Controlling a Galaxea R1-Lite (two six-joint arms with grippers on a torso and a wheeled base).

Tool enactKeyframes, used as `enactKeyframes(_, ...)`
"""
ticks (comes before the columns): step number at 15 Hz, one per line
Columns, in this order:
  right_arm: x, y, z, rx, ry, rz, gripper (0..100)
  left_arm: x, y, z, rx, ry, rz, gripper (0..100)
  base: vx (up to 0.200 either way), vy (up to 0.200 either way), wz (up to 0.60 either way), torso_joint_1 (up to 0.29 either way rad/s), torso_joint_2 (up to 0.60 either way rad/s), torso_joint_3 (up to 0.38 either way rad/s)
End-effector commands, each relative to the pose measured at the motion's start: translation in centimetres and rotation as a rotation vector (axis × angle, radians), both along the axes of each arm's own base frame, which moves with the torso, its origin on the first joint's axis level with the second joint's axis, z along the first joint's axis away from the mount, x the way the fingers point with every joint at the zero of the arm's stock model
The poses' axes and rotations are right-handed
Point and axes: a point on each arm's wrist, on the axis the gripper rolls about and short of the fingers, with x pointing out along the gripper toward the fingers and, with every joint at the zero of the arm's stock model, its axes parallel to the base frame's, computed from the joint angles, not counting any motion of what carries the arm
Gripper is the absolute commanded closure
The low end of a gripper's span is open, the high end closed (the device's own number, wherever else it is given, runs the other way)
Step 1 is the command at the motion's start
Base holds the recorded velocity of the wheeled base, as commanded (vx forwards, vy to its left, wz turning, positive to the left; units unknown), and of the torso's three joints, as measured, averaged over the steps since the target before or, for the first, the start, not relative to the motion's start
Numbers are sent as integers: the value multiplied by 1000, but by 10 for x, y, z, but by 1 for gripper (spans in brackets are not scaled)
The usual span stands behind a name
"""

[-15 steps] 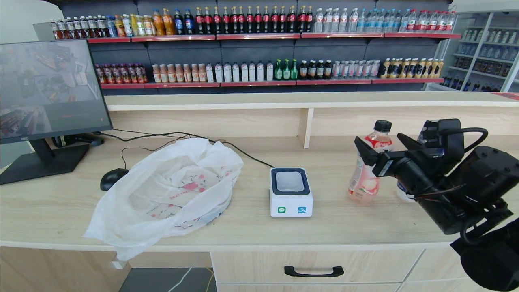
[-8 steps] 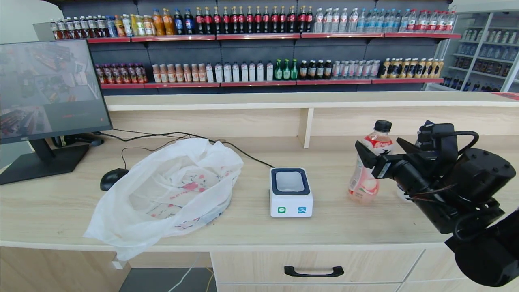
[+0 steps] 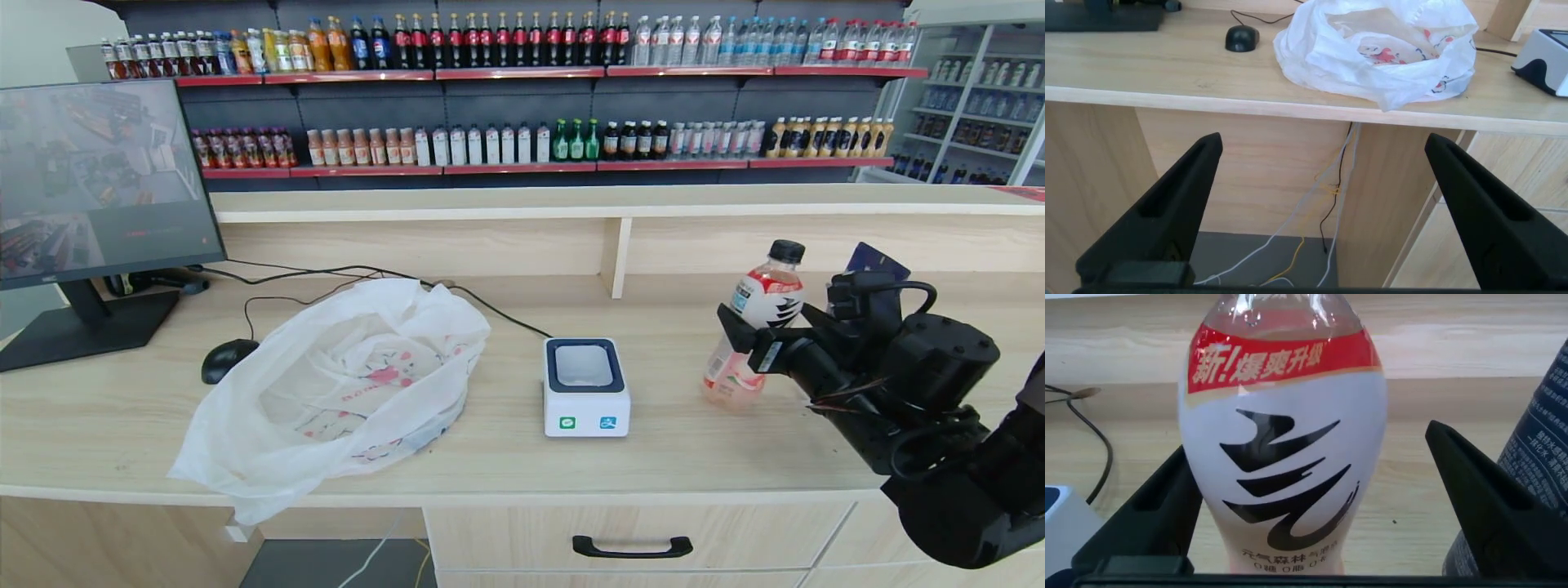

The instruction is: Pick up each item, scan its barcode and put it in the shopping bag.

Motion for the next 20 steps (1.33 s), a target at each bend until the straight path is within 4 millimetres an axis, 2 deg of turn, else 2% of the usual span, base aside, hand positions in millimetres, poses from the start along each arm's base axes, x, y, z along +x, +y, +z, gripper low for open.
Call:
enactKeyframes(1, 2, 0, -6, -3, 19, 0, 0, 0, 0, 0, 0, 0, 0, 0, 0, 0, 0, 0, 0, 0)
enactKeyframes(12, 5, 4, -14, -11, 42, 9, 0, 0, 0, 0, 0, 0, 0, 0, 0, 0, 0, 0, 0, 0)
enactKeyframes(20, 5, 15, -22, -18, 67, 42, 0, 0, 0, 0, 0, 1, 0, 0, 0, 0, 0, 0, 0, 0)
